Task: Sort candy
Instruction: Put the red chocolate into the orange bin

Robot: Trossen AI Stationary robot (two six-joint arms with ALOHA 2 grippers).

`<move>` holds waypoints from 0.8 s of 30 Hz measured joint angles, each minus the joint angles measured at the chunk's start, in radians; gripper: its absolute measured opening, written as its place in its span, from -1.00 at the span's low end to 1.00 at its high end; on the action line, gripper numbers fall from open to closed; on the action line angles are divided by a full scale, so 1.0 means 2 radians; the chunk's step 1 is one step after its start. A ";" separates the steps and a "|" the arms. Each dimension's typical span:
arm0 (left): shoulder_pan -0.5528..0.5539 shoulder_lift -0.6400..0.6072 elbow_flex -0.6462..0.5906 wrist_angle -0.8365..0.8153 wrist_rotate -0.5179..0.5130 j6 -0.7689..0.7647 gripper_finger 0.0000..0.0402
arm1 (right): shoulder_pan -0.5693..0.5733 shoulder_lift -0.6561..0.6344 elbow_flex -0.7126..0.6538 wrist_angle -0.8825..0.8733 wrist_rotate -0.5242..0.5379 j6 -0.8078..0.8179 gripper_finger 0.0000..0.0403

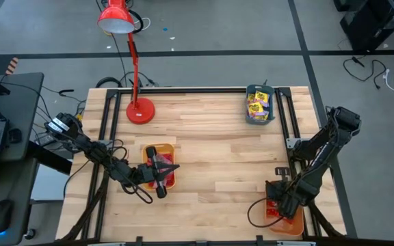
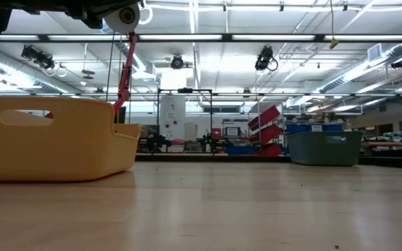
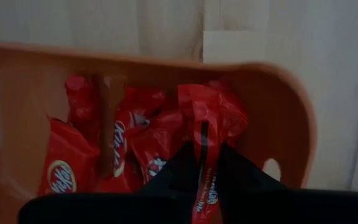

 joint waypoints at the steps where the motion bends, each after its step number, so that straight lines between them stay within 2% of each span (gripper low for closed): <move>1: 0.000 0.000 0.000 0.000 0.000 0.000 -0.97 | 0.000 0.000 -0.004 0.003 -0.004 0.000 -0.78; 6: 0.000 0.000 0.000 0.000 0.000 0.000 -0.97 | 0.000 0.000 -0.030 0.022 -0.026 0.004 -0.78; 16: 0.000 0.000 0.000 0.000 0.000 0.000 -0.97 | 0.000 0.000 -0.035 0.022 -0.026 0.000 -0.78; 24: 0.000 0.000 0.000 0.000 0.000 0.000 -0.97 | 0.000 0.000 -0.035 0.020 -0.025 0.008 -0.65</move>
